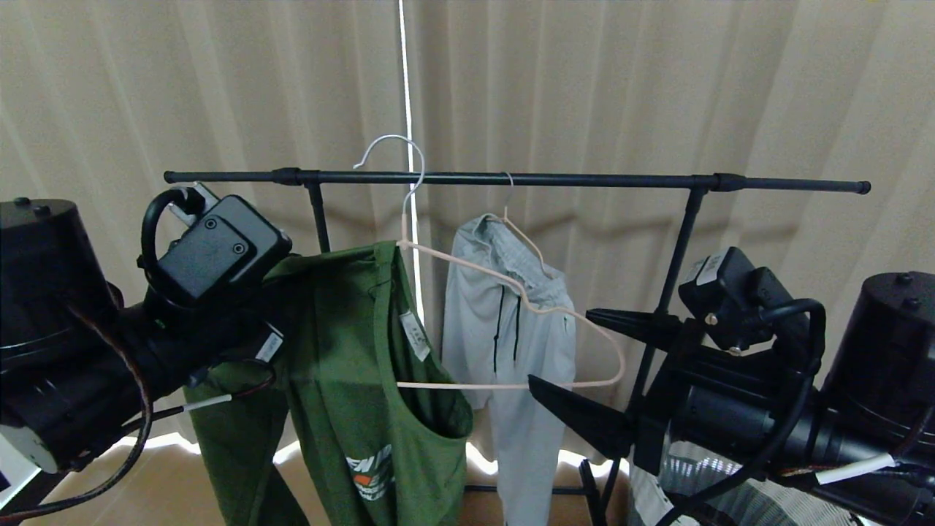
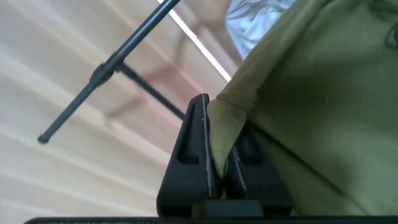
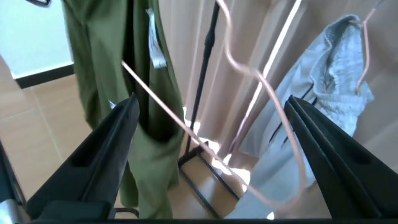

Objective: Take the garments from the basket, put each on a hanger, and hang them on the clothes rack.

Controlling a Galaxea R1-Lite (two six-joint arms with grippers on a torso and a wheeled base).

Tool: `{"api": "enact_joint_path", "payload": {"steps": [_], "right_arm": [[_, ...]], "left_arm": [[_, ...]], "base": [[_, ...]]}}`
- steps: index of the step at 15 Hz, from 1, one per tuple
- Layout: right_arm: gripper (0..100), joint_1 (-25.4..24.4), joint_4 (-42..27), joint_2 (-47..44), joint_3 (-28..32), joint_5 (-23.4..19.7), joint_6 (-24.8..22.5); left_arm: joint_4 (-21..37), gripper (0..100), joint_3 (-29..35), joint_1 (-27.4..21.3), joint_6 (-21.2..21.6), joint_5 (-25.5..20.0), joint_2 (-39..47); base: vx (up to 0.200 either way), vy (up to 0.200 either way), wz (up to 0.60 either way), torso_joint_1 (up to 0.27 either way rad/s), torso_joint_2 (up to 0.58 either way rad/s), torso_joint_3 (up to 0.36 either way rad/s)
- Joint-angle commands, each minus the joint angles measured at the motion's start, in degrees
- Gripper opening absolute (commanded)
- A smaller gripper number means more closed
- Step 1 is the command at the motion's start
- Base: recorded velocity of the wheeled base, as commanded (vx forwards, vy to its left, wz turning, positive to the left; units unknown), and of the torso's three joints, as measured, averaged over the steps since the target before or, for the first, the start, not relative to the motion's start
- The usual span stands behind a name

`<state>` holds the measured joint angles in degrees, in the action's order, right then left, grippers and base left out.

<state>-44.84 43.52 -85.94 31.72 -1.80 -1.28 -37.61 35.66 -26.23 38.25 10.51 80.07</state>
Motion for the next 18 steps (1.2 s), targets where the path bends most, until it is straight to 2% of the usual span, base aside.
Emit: {"api": "enact_joint_path", "payload": {"steps": [1, 4, 7, 11, 12, 18], "right_arm": [[100, 0.01, 0.51, -0.45, -1.75, -0.04, -0.04], [100, 0.10, -0.01, -0.80, -4.30, 1.45, -0.21], [100, 0.01, 0.51, -3.09, -3.95, 4.70, -0.04], [100, -0.43, 1.57, -5.81, -3.86, 4.44, 0.84], [100, -0.87, 5.61, -7.48, -4.03, 4.35, 1.72], [100, -1.66, 20.99, -14.95, -3.51, 4.53, 1.90]], "left_arm": [[-0.01, 0, 0.11, 1.01, -2.83, 1.01, -0.26], [-0.01, 0, 0.55, 2.50, -5.82, 2.15, -0.61], [0.17, 0, 0.55, 3.65, -6.00, 3.99, -0.79], [-0.54, 0, 2.75, 0.66, -12.15, 2.85, -1.23], [-0.54, 0, 3.98, -1.28, -13.73, 2.68, -1.93], [-0.54, 0, 6.62, -6.29, -15.93, 2.68, -2.46]], "base": [[0.000, 0.000, 0.00, 0.000, 0.00, 0.000], [0.000, 0.000, 0.00, 0.000, 0.00, 0.000], [0.000, 0.000, 0.00, 0.000, 0.00, 0.000], [0.000, 0.000, 0.00, 0.000, 0.00, 0.000], [0.000, 0.000, 0.00, 0.000, 0.00, 0.000], [0.000, 0.000, 0.00, 0.000, 0.00, 0.000]]}}
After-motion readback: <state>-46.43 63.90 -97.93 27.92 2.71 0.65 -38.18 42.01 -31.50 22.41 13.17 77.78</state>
